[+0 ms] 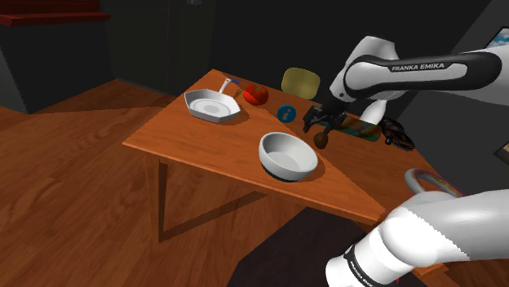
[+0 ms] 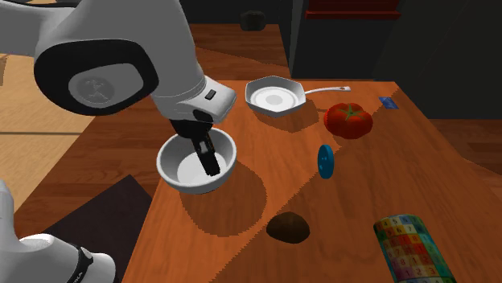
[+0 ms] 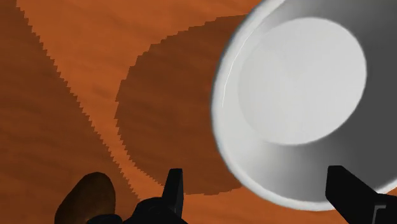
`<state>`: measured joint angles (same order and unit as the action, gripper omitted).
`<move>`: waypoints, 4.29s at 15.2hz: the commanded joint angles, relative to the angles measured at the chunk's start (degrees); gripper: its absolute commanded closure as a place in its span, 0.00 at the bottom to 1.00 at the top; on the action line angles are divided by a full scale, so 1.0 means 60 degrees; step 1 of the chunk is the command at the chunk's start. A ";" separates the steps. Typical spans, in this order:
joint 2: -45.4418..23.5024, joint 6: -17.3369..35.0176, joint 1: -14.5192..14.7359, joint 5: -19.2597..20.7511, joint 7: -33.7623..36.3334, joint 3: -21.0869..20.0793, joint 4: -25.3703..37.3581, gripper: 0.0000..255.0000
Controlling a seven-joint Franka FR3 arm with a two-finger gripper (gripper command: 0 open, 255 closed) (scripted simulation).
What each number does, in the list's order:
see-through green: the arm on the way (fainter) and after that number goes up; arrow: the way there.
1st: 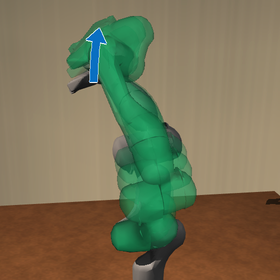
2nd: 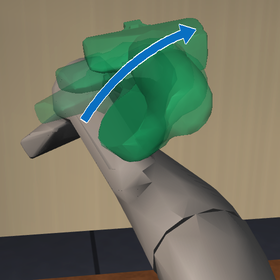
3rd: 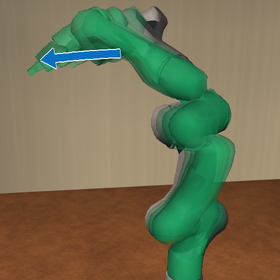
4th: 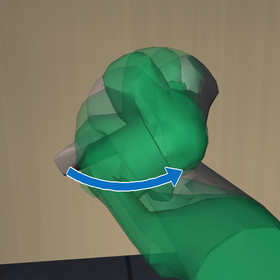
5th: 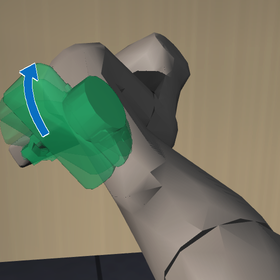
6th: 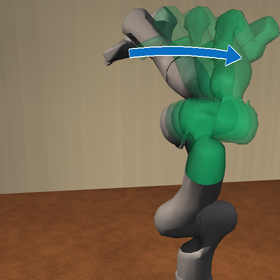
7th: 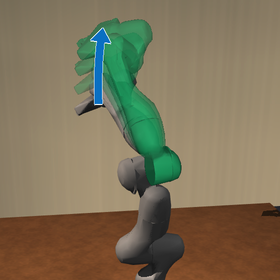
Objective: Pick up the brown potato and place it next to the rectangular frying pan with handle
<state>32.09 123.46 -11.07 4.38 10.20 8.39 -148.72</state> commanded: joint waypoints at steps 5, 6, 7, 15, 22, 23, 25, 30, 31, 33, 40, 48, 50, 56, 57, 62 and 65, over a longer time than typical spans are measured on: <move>-0.1313 0.1870 -0.0857 0.0738 0.0546 0.0344 -0.0033 0.00; -0.1559 0.2173 -0.0996 0.0861 0.0653 0.0402 -0.0005 0.00; -0.1809 0.2471 -0.1136 0.0984 0.0765 0.0461 0.0032 0.00; -0.3860 0.4638 -0.2223 0.1993 0.1827 0.0950 0.0617 0.00; -0.4781 0.5522 -0.2280 0.1967 0.1829 0.1063 0.0685 0.00; -0.5015 0.5734 -0.2287 0.1938 0.1812 0.1082 0.0710 0.00; -0.5014 0.5734 -0.2288 0.1938 0.1812 0.1081 0.0709 0.00; -0.5015 0.5734 -0.2288 0.1938 0.1812 0.1081 0.0710 0.00; -0.5013 0.5732 -0.2288 0.1939 0.1813 0.1081 0.0710 0.00; -0.5013 0.5732 -0.2288 0.1939 0.1813 0.1081 0.0710 1.00; -0.5014 0.5731 -0.2289 0.1937 0.1810 0.1082 0.0712 1.00; -0.4249 0.4731 -0.2249 0.1848 0.1656 0.1038 0.0954 1.00; -0.4051 0.4445 -0.2238 0.1822 0.1614 0.1024 0.1043 1.00; -0.3517 0.3595 -0.2202 0.1743 0.1495 0.0977 0.1365 1.00; -0.3437 0.3454 -0.2196 0.1730 0.1476 0.0969 0.1426 1.00; -0.3073 0.2759 -0.2166 0.1663 0.1383 0.0926 0.1763 1.00; -0.2884 0.2346 -0.2148 0.1623 0.1328 0.0899 0.1989 1.00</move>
<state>14.35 138.46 -24.00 14.19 18.24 13.87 -137.24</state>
